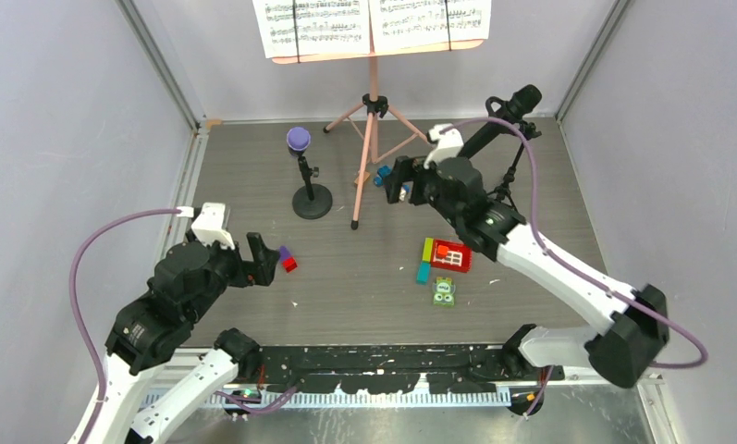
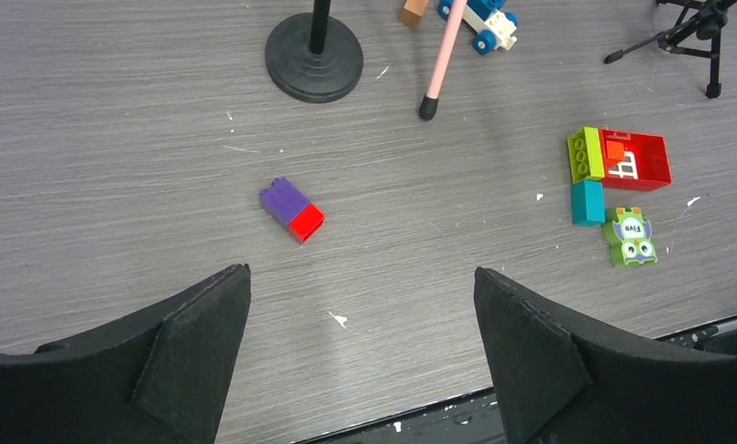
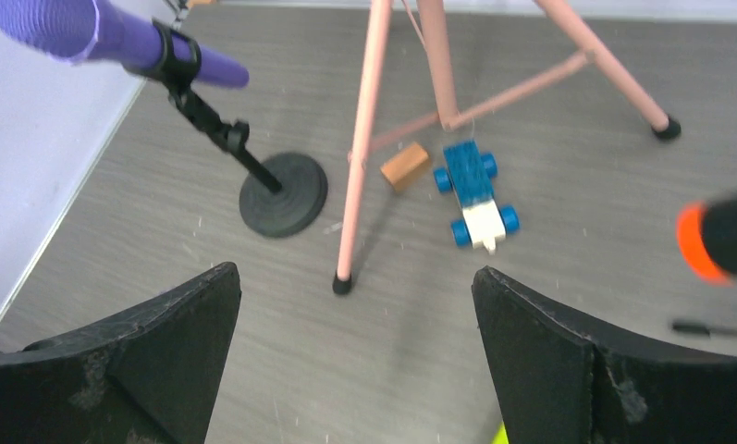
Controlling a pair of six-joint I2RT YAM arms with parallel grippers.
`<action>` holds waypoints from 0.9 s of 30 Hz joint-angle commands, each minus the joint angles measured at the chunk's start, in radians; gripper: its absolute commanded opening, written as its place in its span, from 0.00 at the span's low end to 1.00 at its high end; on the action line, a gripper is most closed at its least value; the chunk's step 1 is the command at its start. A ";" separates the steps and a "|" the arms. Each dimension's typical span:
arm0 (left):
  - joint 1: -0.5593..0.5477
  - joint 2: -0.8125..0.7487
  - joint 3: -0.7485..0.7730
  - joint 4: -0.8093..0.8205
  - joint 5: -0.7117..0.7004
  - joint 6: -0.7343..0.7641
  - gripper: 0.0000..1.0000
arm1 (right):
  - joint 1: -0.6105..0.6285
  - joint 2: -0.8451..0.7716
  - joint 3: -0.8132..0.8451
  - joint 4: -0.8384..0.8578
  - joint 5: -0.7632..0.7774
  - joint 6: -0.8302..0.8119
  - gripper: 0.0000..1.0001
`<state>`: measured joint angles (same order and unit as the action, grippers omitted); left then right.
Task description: Pack up the instrument practice props
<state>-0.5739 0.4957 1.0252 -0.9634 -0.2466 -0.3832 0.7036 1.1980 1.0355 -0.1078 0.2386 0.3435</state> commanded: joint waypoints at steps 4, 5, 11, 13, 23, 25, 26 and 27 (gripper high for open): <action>-0.001 -0.018 0.004 0.009 -0.004 0.019 0.92 | -0.017 0.223 0.228 0.181 0.020 -0.128 1.00; -0.001 -0.019 0.004 0.009 -0.005 0.020 0.92 | -0.025 0.251 0.249 0.192 0.011 -0.137 1.00; -0.001 -0.024 0.001 0.006 -0.029 0.020 0.92 | -0.116 0.397 0.365 0.287 -0.091 -0.104 1.00; -0.001 -0.018 0.000 0.005 -0.038 0.018 0.93 | -0.138 0.443 0.411 0.293 -0.128 -0.109 1.00; -0.001 0.010 -0.001 0.008 -0.037 0.025 0.93 | -0.165 0.633 0.603 0.314 -0.213 -0.238 0.93; -0.001 0.009 -0.004 0.013 -0.039 0.026 0.94 | -0.170 0.652 0.619 0.328 -0.203 -0.255 0.91; -0.001 0.010 -0.005 0.013 -0.039 0.027 0.94 | -0.174 0.660 0.623 0.340 -0.201 -0.265 0.90; -0.001 0.014 -0.004 0.012 -0.038 0.027 0.94 | -0.177 0.668 0.626 0.350 -0.200 -0.270 0.89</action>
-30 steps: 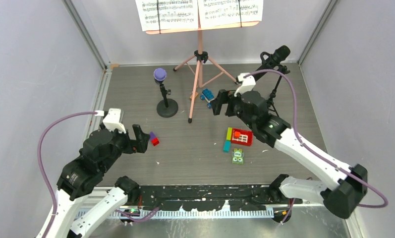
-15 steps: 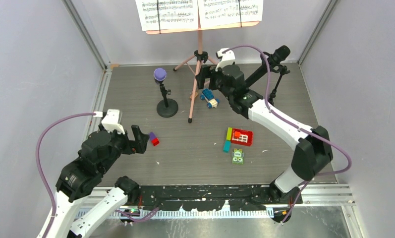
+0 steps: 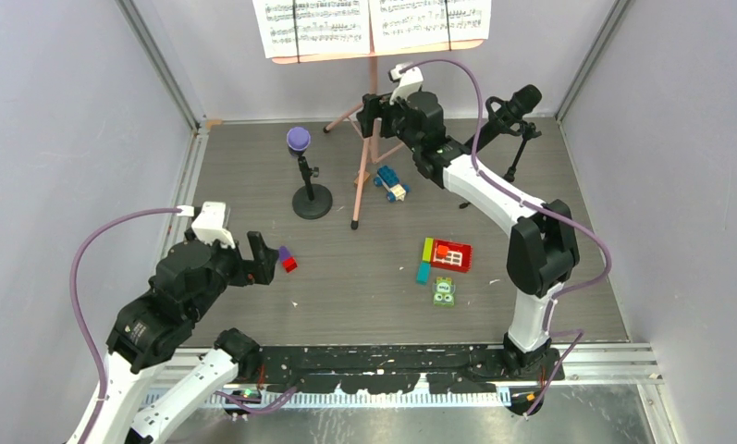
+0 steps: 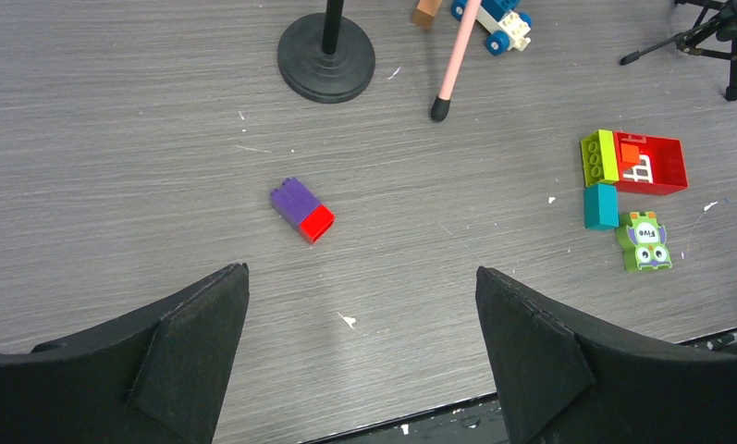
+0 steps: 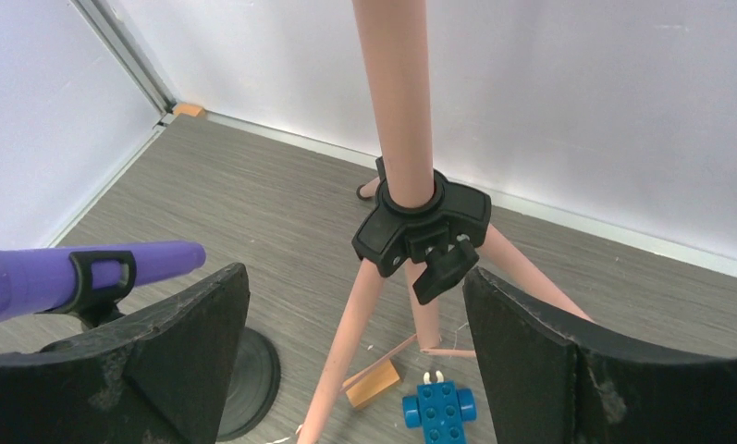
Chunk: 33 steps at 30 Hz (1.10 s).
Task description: Pack up the instrument practice props
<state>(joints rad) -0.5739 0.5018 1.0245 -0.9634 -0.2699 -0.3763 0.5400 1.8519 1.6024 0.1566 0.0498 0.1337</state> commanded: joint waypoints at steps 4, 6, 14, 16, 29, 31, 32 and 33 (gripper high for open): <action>-0.001 0.020 -0.003 0.012 -0.012 0.017 0.94 | -0.028 0.046 0.095 0.112 -0.029 -0.065 0.84; -0.001 0.024 -0.004 0.012 -0.010 0.018 0.94 | -0.033 0.063 0.110 0.123 -0.036 -0.065 0.80; -0.001 0.034 -0.004 0.014 -0.012 0.019 0.94 | -0.042 0.113 0.166 0.153 -0.092 -0.055 0.69; -0.001 0.037 -0.003 0.014 -0.012 0.020 0.94 | -0.044 0.128 0.184 0.153 -0.100 -0.054 0.66; -0.001 0.049 -0.005 0.017 -0.011 0.025 0.95 | -0.046 0.218 0.283 0.151 -0.091 -0.103 0.53; -0.001 0.052 -0.004 0.015 -0.012 0.027 0.95 | -0.046 0.226 0.293 0.152 -0.090 -0.102 0.49; -0.001 0.053 -0.004 0.015 -0.012 0.027 0.95 | -0.047 0.229 0.297 0.151 -0.092 -0.100 0.45; -0.001 0.053 -0.004 0.015 -0.012 0.027 0.95 | -0.048 0.232 0.300 0.150 -0.091 -0.100 0.42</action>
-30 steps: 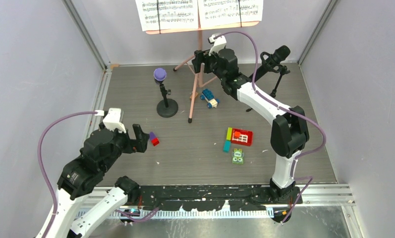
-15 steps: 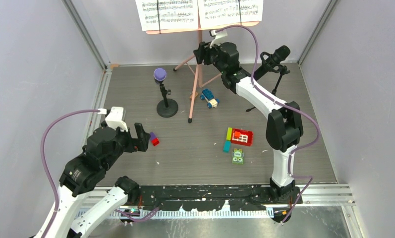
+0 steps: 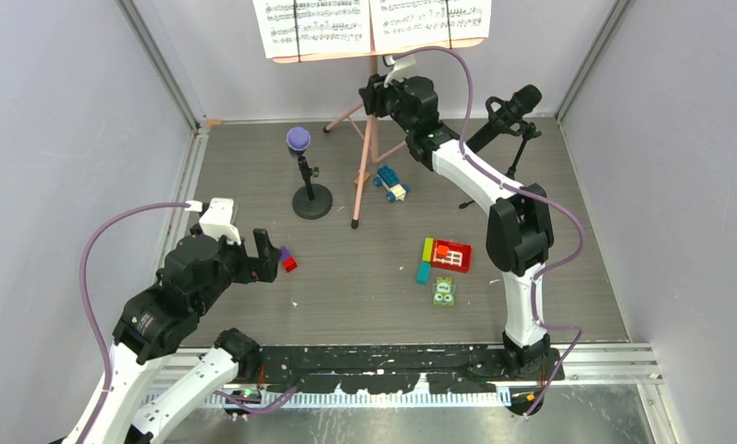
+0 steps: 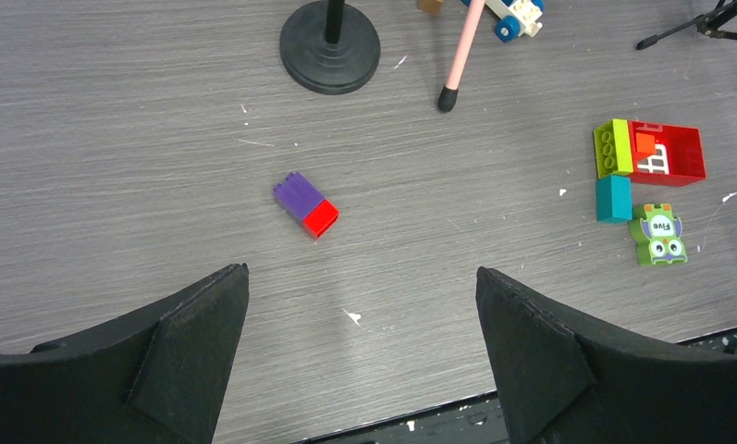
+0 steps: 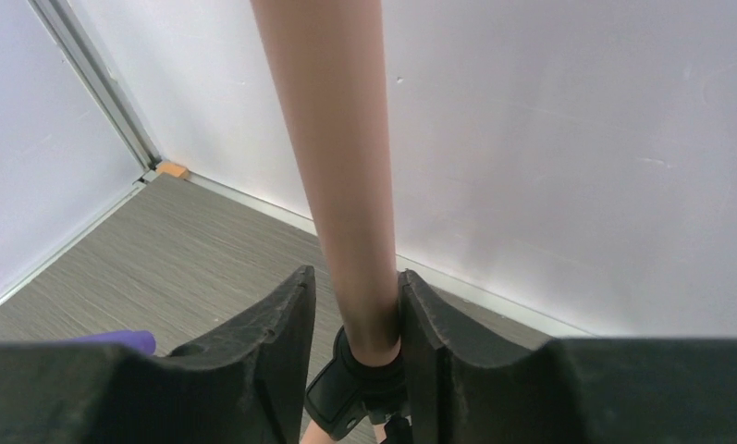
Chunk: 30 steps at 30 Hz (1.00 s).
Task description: Pack up the instrument practice props
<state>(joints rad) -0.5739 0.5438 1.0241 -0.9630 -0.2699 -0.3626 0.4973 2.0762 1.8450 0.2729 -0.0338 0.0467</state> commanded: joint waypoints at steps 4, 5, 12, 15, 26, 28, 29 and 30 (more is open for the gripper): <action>-0.001 0.011 -0.003 0.016 -0.012 0.013 0.95 | -0.006 0.015 0.057 0.030 -0.007 -0.015 0.39; -0.001 0.010 -0.003 0.016 -0.012 0.013 0.95 | -0.005 0.016 0.057 0.027 -0.007 -0.018 0.39; -0.001 0.008 -0.005 0.017 -0.012 0.014 0.95 | -0.005 0.025 0.054 0.003 -0.012 -0.037 0.38; -0.001 0.009 -0.005 0.016 -0.012 0.014 0.95 | -0.005 0.030 0.054 -0.008 -0.017 -0.041 0.38; -0.001 0.012 -0.004 0.016 -0.009 0.013 0.95 | -0.005 0.033 0.054 -0.060 -0.013 -0.088 0.28; -0.001 0.014 -0.004 0.016 -0.008 0.013 0.95 | -0.005 0.035 0.059 -0.073 -0.013 -0.096 0.31; -0.001 0.014 -0.004 0.016 -0.007 0.013 0.95 | -0.005 0.037 0.061 -0.082 -0.012 -0.100 0.32; -0.001 0.014 -0.005 0.017 -0.008 0.013 0.95 | -0.006 0.038 0.063 -0.089 -0.015 -0.103 0.33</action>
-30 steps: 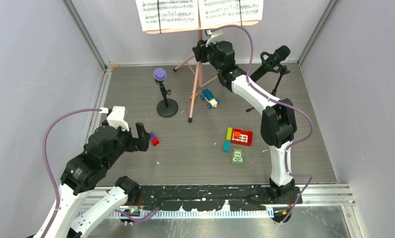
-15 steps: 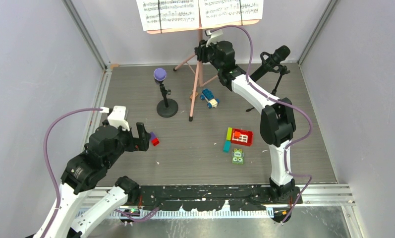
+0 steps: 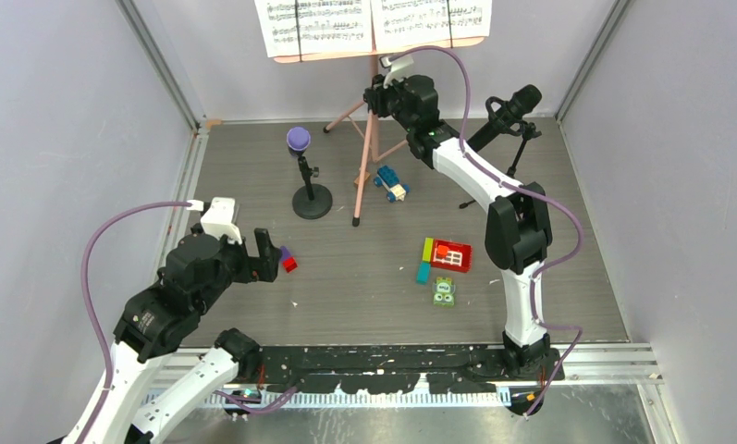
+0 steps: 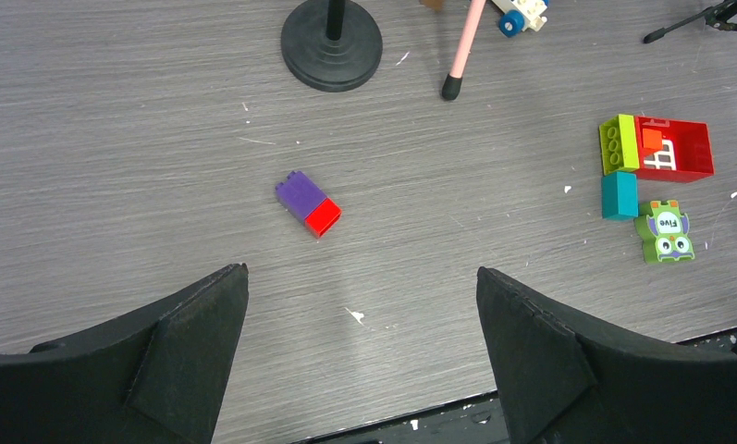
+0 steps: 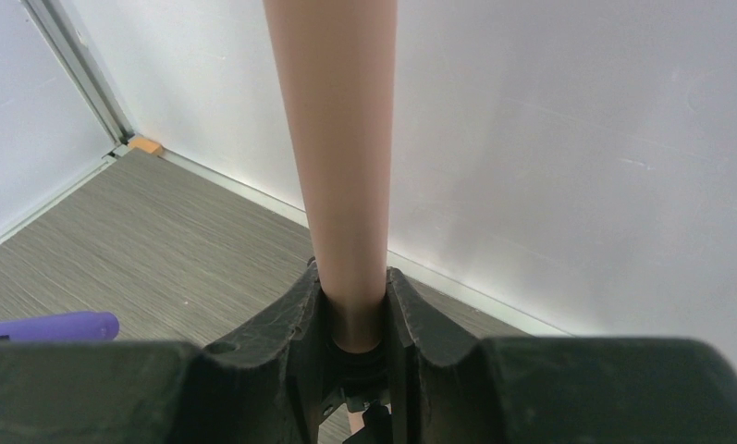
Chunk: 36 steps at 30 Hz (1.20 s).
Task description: Pack up the instrument practice props
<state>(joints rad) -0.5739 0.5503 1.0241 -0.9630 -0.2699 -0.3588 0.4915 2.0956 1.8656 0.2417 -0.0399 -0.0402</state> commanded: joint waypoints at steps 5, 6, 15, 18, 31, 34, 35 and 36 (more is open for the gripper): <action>-0.001 0.007 -0.005 0.016 -0.008 0.009 0.95 | 0.000 0.030 0.055 -0.090 -0.009 -0.029 0.33; -0.001 0.008 -0.006 0.017 -0.008 0.009 0.95 | 0.001 0.030 0.057 -0.094 -0.010 -0.030 0.32; -0.001 0.010 -0.005 0.017 -0.008 0.011 0.95 | 0.001 0.022 0.055 -0.121 -0.014 -0.022 0.01; -0.001 0.011 -0.004 0.016 -0.008 0.010 0.95 | 0.002 0.007 0.047 -0.137 -0.021 -0.009 0.01; -0.001 0.010 -0.005 0.015 -0.003 0.009 0.95 | 0.038 -0.182 -0.149 -0.165 -0.010 -0.012 0.00; -0.001 0.008 -0.004 0.015 -0.003 0.009 0.95 | 0.049 -0.215 -0.189 -0.180 -0.016 -0.009 0.01; -0.001 0.008 -0.005 0.015 -0.003 0.009 0.95 | 0.053 -0.224 -0.202 -0.185 -0.014 -0.009 0.01; -0.001 0.009 -0.004 0.016 -0.003 0.009 0.95 | 0.057 -0.235 -0.210 -0.191 -0.013 -0.009 0.00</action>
<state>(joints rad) -0.5739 0.5568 1.0241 -0.9630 -0.2695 -0.3588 0.5171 1.9423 1.6993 0.1825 -0.0326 -0.0696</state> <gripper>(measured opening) 0.952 0.300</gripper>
